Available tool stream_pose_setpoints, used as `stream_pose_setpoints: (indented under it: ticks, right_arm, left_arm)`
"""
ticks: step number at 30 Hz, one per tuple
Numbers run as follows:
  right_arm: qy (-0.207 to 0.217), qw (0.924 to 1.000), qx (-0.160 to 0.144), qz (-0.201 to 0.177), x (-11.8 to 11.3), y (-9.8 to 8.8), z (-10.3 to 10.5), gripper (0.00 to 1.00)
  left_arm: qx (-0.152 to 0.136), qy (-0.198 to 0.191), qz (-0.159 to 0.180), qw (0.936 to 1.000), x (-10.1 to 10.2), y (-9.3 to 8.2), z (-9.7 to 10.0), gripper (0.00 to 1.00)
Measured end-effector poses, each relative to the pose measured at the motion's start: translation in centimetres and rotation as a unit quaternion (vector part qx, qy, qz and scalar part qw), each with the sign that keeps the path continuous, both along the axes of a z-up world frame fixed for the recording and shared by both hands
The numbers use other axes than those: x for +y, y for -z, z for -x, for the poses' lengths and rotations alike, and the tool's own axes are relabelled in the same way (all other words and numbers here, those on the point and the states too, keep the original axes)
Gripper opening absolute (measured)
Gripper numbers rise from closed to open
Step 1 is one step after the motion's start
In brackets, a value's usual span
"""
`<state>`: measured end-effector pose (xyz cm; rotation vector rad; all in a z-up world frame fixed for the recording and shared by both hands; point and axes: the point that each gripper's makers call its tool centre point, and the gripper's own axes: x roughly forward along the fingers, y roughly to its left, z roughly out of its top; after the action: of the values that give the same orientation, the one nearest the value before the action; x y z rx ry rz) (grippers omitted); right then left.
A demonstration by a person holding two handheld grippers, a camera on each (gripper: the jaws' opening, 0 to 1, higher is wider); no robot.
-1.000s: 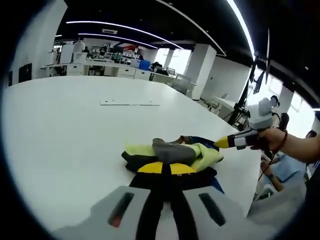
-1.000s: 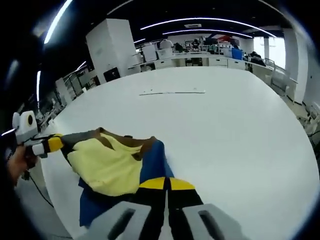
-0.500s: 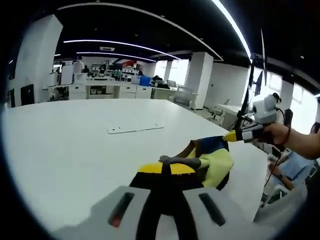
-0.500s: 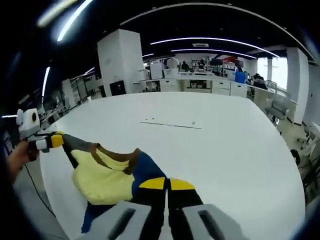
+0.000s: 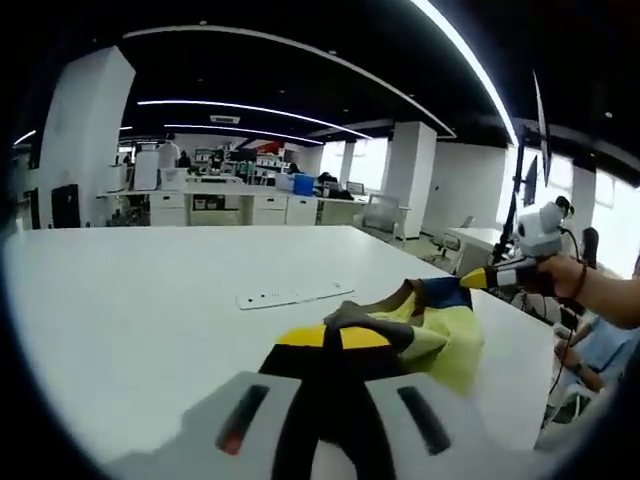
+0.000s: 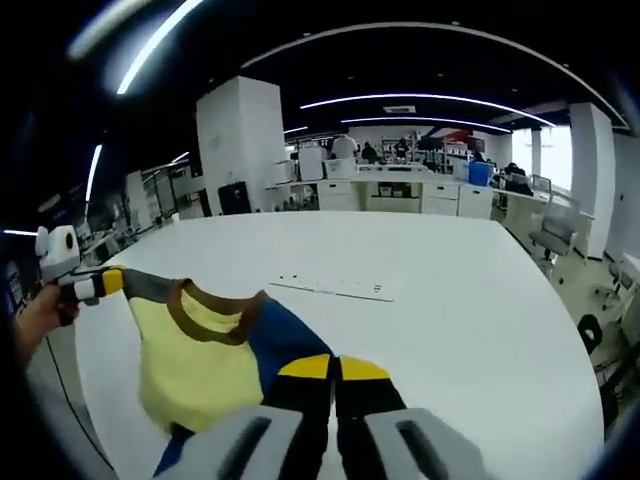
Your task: Fold the garment on the visible template until the final outline fits inside the template.
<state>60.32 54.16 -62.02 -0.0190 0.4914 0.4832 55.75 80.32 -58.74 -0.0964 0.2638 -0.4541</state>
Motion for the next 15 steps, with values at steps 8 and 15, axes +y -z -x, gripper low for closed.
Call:
stream_pose_setpoints:
  ticks: [8,15]
  right_arm:
    - [0.028,0.9994,0.011,-0.015,-0.5,1.3,-3.5,0.0]
    - [0.055,0.9972,0.039,-0.033,-0.8,3.9,-6.0,0.0]
  left_arm:
    - [0.022,-0.021,-0.013,0.9994,0.5,1.6,-4.3,0.0]
    - [0.047,-0.035,-0.021,0.998,0.3,4.2,-7.6,0.0]
